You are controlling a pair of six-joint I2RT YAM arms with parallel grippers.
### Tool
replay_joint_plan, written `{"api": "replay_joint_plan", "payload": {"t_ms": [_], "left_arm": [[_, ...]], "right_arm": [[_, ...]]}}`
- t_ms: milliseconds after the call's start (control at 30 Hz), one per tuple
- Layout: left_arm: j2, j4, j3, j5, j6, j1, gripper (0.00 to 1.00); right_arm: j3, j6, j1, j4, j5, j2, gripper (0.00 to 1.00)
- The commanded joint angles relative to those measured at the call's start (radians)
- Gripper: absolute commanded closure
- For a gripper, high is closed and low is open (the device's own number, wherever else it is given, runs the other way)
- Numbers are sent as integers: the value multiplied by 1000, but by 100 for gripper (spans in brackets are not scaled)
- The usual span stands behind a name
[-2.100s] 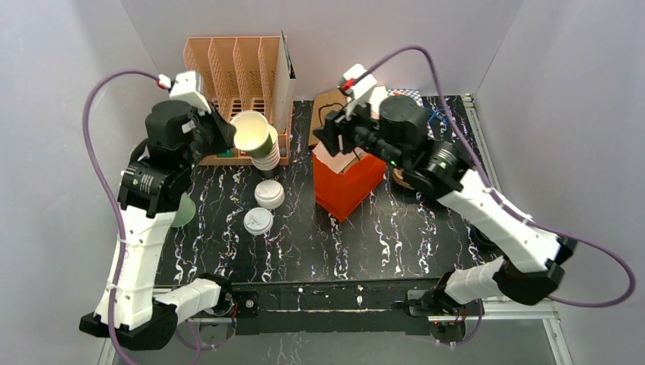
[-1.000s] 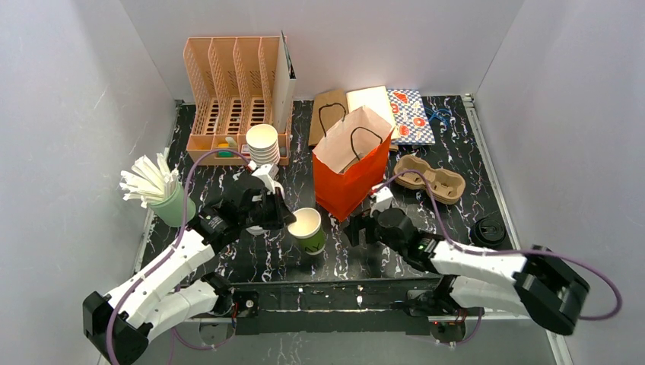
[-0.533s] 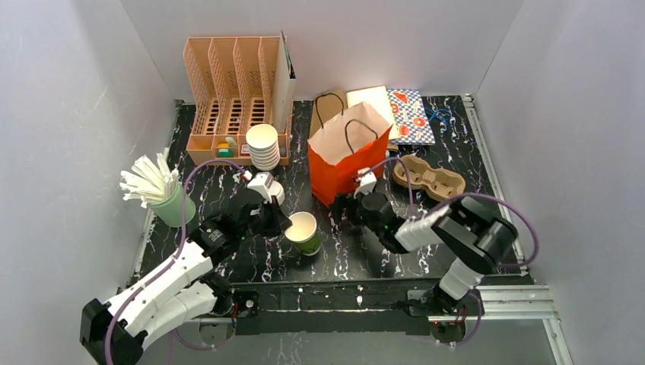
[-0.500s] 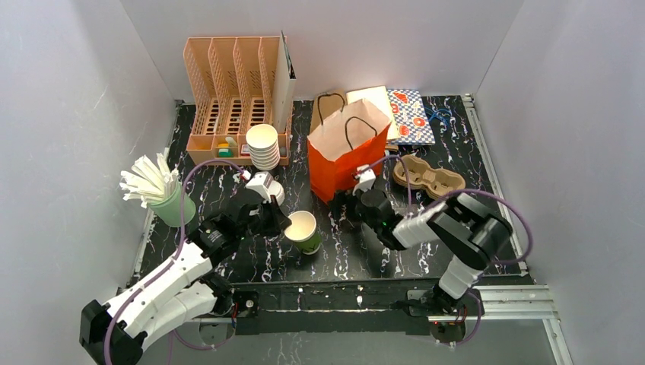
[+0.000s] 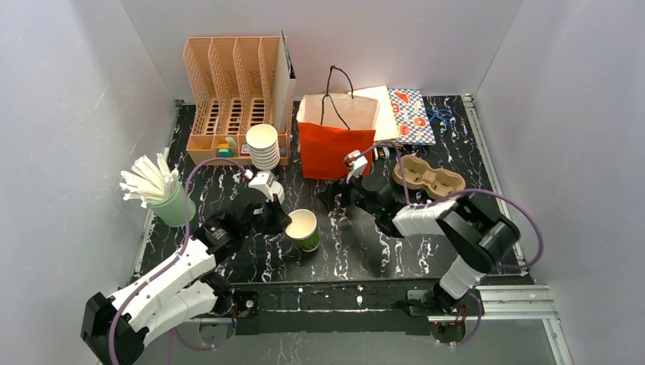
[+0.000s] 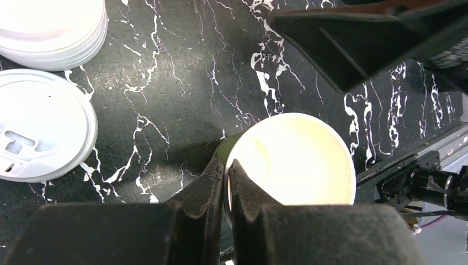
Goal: Pack the takeout coffee
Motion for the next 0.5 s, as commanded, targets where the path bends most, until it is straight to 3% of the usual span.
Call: {"api": "replay_joint_plan", "payload": {"t_ms": [0,467], "left_arm": [[21,29,8,-32,40,-12,100],[186,109,89,-107,33,-109,100]], "right_arm": [[-39,9,-4,-156,-77,-174,2],[-153,206,-3,-789,-59,-732,2]]}}
